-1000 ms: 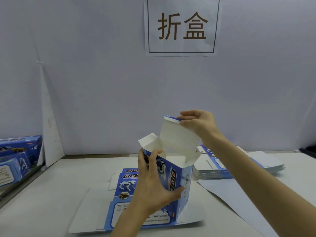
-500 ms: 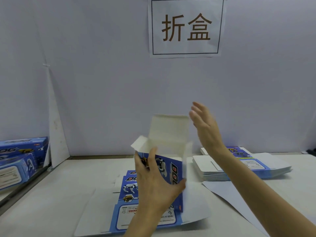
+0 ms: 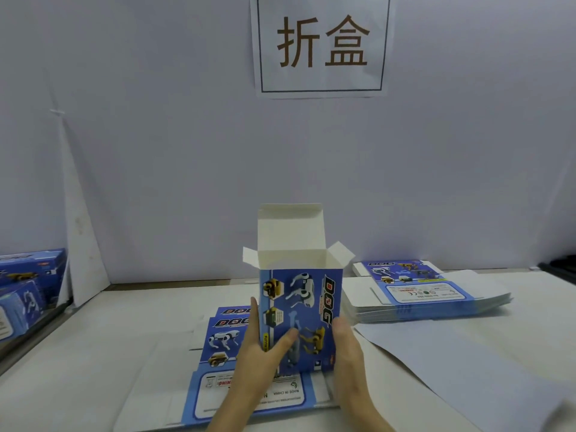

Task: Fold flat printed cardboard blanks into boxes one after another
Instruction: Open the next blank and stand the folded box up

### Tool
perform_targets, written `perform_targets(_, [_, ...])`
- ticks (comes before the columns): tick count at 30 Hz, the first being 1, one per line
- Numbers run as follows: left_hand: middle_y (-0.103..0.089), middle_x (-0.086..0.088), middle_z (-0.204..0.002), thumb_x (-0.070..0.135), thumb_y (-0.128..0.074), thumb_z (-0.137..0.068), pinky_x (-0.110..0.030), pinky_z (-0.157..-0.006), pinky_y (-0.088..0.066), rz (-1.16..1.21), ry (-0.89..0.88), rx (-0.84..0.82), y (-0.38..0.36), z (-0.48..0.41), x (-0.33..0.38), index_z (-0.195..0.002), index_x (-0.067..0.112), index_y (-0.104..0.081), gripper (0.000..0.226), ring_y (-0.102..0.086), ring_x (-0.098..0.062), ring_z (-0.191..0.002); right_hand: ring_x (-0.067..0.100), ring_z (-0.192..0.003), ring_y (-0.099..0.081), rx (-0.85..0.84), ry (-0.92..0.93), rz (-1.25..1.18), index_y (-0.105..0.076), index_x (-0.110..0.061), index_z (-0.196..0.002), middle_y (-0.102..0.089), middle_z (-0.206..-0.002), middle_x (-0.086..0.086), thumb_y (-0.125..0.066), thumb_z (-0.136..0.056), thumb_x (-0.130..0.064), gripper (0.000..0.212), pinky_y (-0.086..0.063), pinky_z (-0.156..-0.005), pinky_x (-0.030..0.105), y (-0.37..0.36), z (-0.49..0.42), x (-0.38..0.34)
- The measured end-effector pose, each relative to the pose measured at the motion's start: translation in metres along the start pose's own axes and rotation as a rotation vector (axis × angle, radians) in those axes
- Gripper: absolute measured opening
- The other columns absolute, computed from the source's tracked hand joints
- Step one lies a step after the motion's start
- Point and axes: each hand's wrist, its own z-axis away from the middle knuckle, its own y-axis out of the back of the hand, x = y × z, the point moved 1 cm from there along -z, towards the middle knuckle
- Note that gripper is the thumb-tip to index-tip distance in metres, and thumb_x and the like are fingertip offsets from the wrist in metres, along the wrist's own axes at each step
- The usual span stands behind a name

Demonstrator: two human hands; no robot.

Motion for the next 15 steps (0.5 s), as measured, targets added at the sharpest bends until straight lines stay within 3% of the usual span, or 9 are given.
perform_targets(2, [-0.061, 0.003, -0.125, 0.059, -0.064, -0.063, -0.023, -0.08, -0.054, -0.03, -0.006, 0.011, 0.0, 0.001, -0.002, -0.145, 0.027, -0.031, 0.094, -0.059, -0.013, -0.11, 0.007, -0.089, -0.07, 0.003, 0.017, 0.077, -0.057, -0.027, -0.116, -0.074, -0.098, -0.006, -0.047, -0.086, -0.039, 0.034, -0.055, -0.062, 0.017, 0.002, 0.003, 0.011])
perform_targets(4, [-0.066, 0.004, -0.114, 0.054, -0.06, -0.071, -0.013, -0.065, -0.051, -0.006, -0.023, 0.03, -0.001, 0.004, -0.002, -0.135, 0.022, -0.044, 0.073, -0.063, -0.007, -0.098, 0.007, -0.095, -0.068, -0.017, 0.026, 0.143, -0.054, -0.03, -0.12, -0.07, -0.109, -0.005, -0.049, -0.083, -0.042, 0.039, -0.056, -0.067, 0.019, 0.003, 0.004, 0.015])
perform_targets(6, [-0.069, 0.001, -0.099, 0.049, -0.056, -0.075, -0.007, -0.057, -0.047, 0.043, -0.038, 0.086, -0.001, 0.008, -0.001, -0.113, 0.018, -0.058, 0.05, -0.065, -0.006, -0.085, 0.01, -0.102, -0.066, -0.055, 0.02, 0.2, -0.044, -0.032, -0.133, -0.064, -0.117, -0.007, -0.048, -0.082, -0.044, 0.052, -0.058, -0.071, 0.023, 0.001, 0.004, 0.015])
perform_targets(9, [-0.066, 0.001, -0.074, 0.048, -0.052, -0.077, -0.007, -0.048, -0.042, 0.047, -0.022, 0.181, -0.001, 0.009, 0.0, -0.088, 0.02, -0.061, 0.031, -0.063, -0.004, -0.064, 0.008, -0.106, -0.064, -0.071, 0.051, 0.251, -0.037, -0.032, -0.14, -0.06, -0.12, -0.009, -0.05, -0.083, -0.044, 0.06, -0.057, -0.069, 0.021, 0.002, 0.004, 0.015])
perform_targets(12, [-0.068, 0.009, -0.085, 0.048, -0.056, -0.077, -0.005, -0.055, -0.044, 0.003, -0.039, 0.176, -0.001, 0.009, -0.002, -0.097, 0.022, -0.06, 0.034, -0.063, 0.002, -0.076, 0.011, -0.107, -0.064, -0.077, 0.051, 0.239, -0.039, -0.026, -0.142, -0.06, -0.124, -0.004, -0.052, -0.083, -0.041, 0.063, -0.057, -0.07, 0.021, 0.003, 0.004, 0.016])
perform_targets(15, [-0.065, 0.013, -0.099, 0.052, -0.057, -0.076, -0.009, -0.062, -0.046, -0.051, -0.062, 0.152, -0.002, 0.01, -0.003, -0.109, 0.03, -0.052, 0.04, -0.062, -0.003, -0.093, 0.01, -0.102, -0.066, -0.079, 0.041, 0.195, -0.043, -0.022, -0.139, -0.064, -0.122, 0.0, -0.053, -0.084, -0.036, 0.057, -0.056, -0.07, 0.021, 0.002, 0.003, 0.016])
